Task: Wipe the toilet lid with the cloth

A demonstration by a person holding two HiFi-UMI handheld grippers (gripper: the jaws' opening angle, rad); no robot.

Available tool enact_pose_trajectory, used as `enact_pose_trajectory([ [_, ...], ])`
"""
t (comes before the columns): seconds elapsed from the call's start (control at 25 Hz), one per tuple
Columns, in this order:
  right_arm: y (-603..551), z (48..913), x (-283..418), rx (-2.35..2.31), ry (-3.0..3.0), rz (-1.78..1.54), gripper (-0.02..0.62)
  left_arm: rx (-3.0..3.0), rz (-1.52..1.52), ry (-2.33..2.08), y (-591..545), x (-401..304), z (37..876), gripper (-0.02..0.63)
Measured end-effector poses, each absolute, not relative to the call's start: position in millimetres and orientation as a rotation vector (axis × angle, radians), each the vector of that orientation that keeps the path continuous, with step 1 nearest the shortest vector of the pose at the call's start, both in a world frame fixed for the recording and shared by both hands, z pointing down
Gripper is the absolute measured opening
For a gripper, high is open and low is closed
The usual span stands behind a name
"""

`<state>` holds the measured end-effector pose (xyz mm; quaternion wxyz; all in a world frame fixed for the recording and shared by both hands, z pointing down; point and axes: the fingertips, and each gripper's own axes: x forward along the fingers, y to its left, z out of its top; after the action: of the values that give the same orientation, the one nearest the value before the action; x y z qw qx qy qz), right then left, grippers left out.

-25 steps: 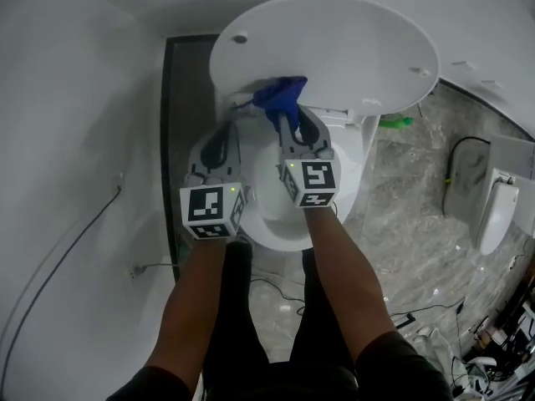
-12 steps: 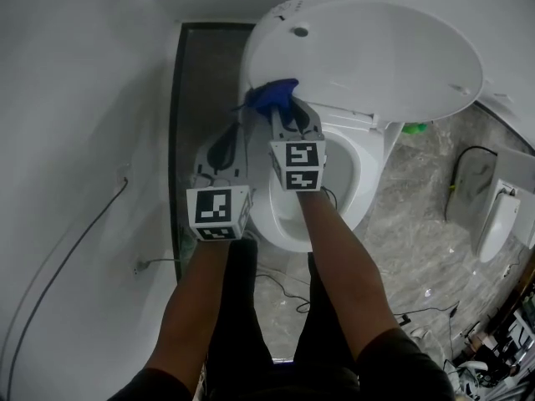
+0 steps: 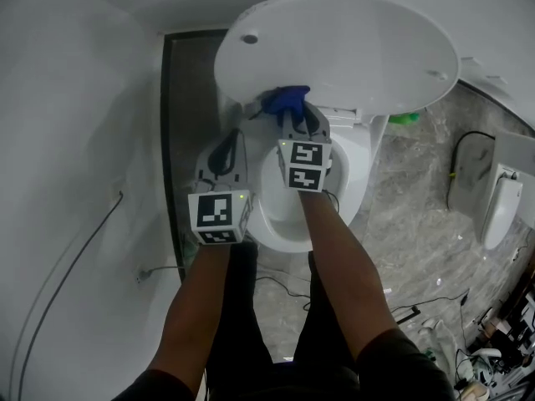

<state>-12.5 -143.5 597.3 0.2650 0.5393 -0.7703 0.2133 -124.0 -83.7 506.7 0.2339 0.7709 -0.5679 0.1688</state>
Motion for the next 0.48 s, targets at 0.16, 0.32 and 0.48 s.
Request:
enact_pose_trajectory([
  [0.16, -143, 598, 21, 1.509, -2.053, 0.596, 0.078, 2.122, 0.479, -1.529, -84, -105, 507, 0.011],
  [0.32, -142, 600, 63, 1.561, -1.991, 0.603, 0.078, 2.148, 0.499, -1.489, -86, -82, 508, 0.011],
  [0.48, -138, 605, 109, 1.621, -1.918, 0.591, 0.078, 2.155, 0.482, -1.450, -85, -62, 505, 0.011],
])
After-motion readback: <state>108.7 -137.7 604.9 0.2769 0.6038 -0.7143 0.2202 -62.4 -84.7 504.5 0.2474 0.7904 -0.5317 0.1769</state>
